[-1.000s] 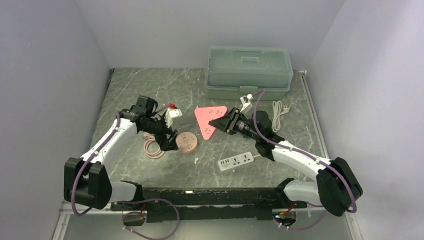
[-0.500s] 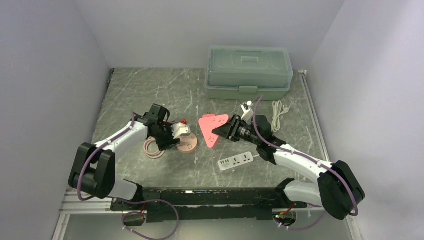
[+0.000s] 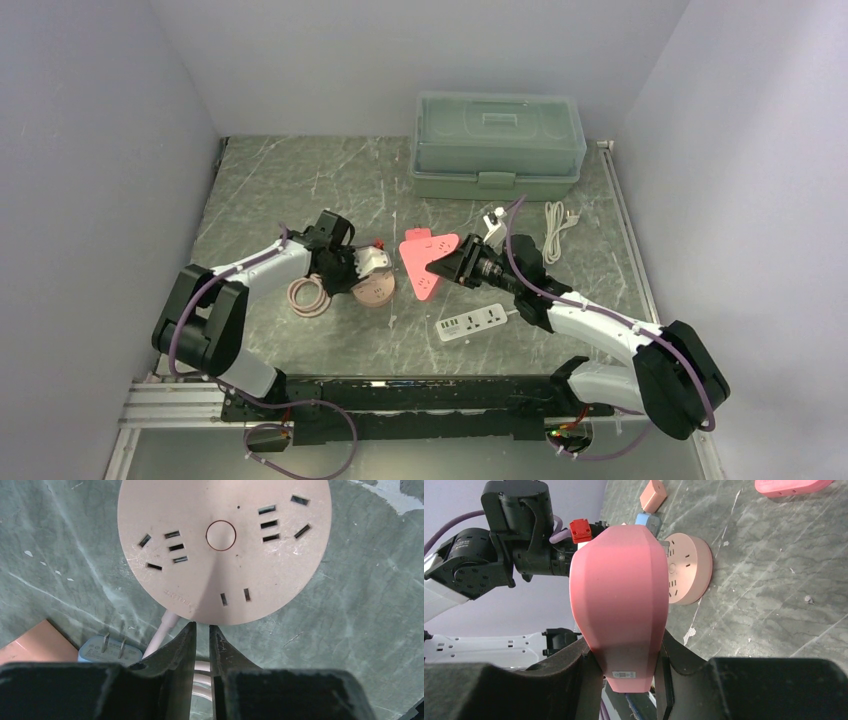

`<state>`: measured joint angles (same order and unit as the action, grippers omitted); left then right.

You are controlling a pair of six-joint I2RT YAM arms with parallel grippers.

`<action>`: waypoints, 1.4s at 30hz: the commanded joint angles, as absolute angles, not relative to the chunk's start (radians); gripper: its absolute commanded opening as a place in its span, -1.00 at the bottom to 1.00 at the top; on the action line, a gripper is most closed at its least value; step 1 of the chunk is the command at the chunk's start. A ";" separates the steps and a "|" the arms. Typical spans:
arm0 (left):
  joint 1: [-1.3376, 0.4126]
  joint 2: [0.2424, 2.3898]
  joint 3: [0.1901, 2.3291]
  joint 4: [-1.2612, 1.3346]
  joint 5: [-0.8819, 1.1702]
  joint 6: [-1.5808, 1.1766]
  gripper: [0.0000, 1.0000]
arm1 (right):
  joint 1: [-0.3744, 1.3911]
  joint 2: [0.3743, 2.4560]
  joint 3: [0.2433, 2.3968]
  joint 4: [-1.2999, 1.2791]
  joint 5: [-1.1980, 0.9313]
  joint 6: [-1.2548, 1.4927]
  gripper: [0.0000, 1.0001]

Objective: Insert the plug
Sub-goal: Move the socket to the center of the board.

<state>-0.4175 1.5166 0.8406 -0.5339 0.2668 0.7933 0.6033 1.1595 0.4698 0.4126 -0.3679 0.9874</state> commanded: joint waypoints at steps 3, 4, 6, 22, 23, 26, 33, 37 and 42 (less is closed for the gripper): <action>-0.429 1.521 0.856 -0.491 0.228 0.736 -0.60 | 0.595 1.163 0.468 0.532 -0.389 0.995 -1.00; -0.430 1.523 0.859 -0.491 0.219 0.734 -0.58 | 0.595 1.167 0.469 0.532 -0.393 0.994 -1.00; -0.430 1.515 0.866 -0.499 0.213 0.745 -0.32 | 0.595 1.167 0.469 0.534 -0.401 0.991 -1.00; -0.425 1.493 0.912 -0.605 0.313 0.951 0.29 | 0.589 1.189 0.463 0.578 -0.417 1.009 -1.00; -0.424 1.518 0.918 -0.597 0.307 0.958 0.28 | 0.590 1.184 0.463 0.574 -0.417 1.009 -1.00; -0.418 1.574 0.926 -0.584 0.303 0.979 0.25 | 0.590 1.167 0.461 0.557 -0.413 1.005 -1.00; -0.414 1.627 0.950 -0.548 0.273 0.890 -0.46 | 0.589 1.150 0.449 0.540 -0.404 1.002 -1.00; -0.414 1.637 0.951 -0.523 0.212 0.722 -0.99 | 0.586 1.162 0.443 0.552 -0.402 1.003 -1.00; -0.410 1.651 0.949 -0.539 0.150 0.511 -1.00 | 0.575 1.219 0.452 0.591 -0.421 1.010 -1.00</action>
<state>-0.4156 1.6299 0.9318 -0.5373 0.2161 0.7235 0.5873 1.1851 0.4393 0.4755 -0.4026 0.9985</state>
